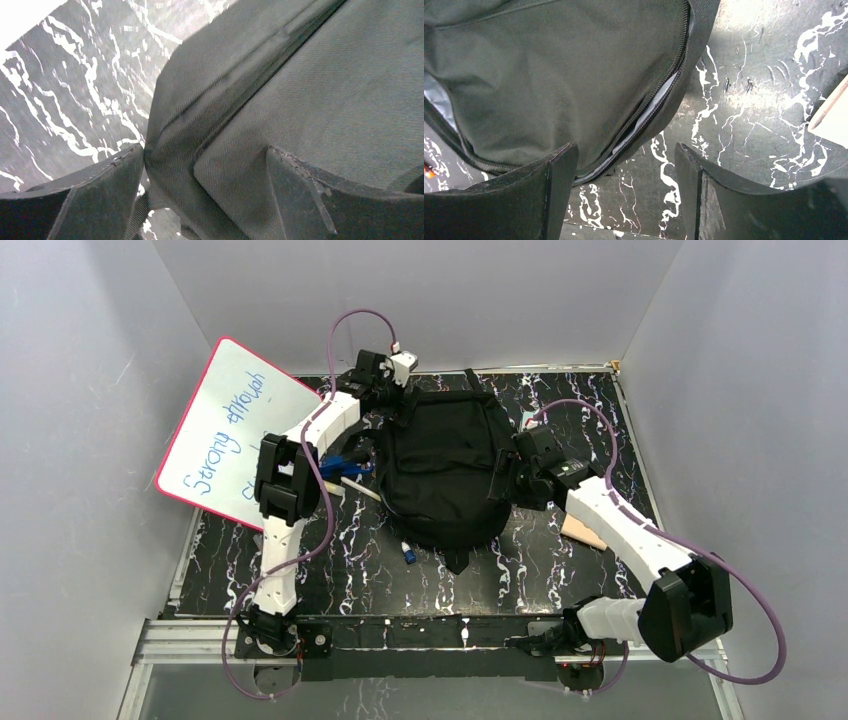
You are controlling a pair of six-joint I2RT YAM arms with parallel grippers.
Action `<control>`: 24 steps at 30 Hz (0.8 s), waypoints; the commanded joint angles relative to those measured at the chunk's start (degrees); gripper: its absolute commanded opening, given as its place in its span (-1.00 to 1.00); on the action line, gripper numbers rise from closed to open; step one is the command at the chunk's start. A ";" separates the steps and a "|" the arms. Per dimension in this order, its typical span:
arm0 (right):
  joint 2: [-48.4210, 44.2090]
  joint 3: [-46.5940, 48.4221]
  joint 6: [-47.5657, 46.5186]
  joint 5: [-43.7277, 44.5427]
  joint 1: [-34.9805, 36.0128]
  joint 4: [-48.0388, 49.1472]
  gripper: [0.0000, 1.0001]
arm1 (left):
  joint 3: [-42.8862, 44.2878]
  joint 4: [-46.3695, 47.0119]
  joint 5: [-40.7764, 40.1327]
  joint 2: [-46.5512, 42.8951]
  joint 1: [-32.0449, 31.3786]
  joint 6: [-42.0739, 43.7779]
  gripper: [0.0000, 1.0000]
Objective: Pack the student bag
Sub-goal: Adjust the student bag at the center of the board.
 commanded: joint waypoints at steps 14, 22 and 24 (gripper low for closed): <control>-2.43 -4.44 0.83 -0.69 0.14 4.60 -0.40 | 5.97 -0.71 13.11 4.26 -0.01 7.45 -0.07; -1.33 -2.59 -1.67 5.38 -0.44 3.25 -0.93 | 5.57 -3.37 5.37 3.19 0.42 4.07 -1.00; -0.70 -1.58 -2.73 7.14 -1.03 2.93 -1.00 | 5.36 -4.74 2.15 1.92 0.76 2.03 -1.00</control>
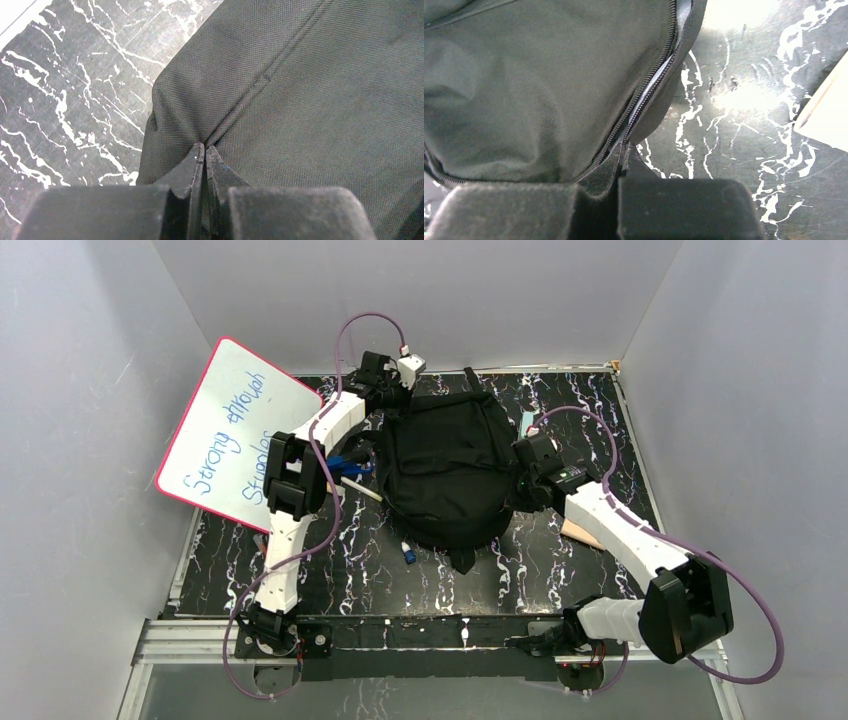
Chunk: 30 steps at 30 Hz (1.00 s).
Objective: Pack the student bag
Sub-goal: Adjust the student bag at the center of the board.
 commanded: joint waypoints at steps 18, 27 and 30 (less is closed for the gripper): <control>17.83 19.64 -15.59 6.92 -14.75 5.66 -1.00 | -20.40 -9.05 -9.59 -24.65 0.98 -25.18 -1.00; 27.70 33.07 -23.69 10.12 -16.32 3.93 -0.84 | -35.43 -6.54 -6.75 -35.69 -1.06 -28.48 -1.00; 25.67 33.75 -24.02 9.97 -16.34 4.31 -0.53 | -36.85 -6.11 -10.73 -38.28 -1.02 -28.12 -0.90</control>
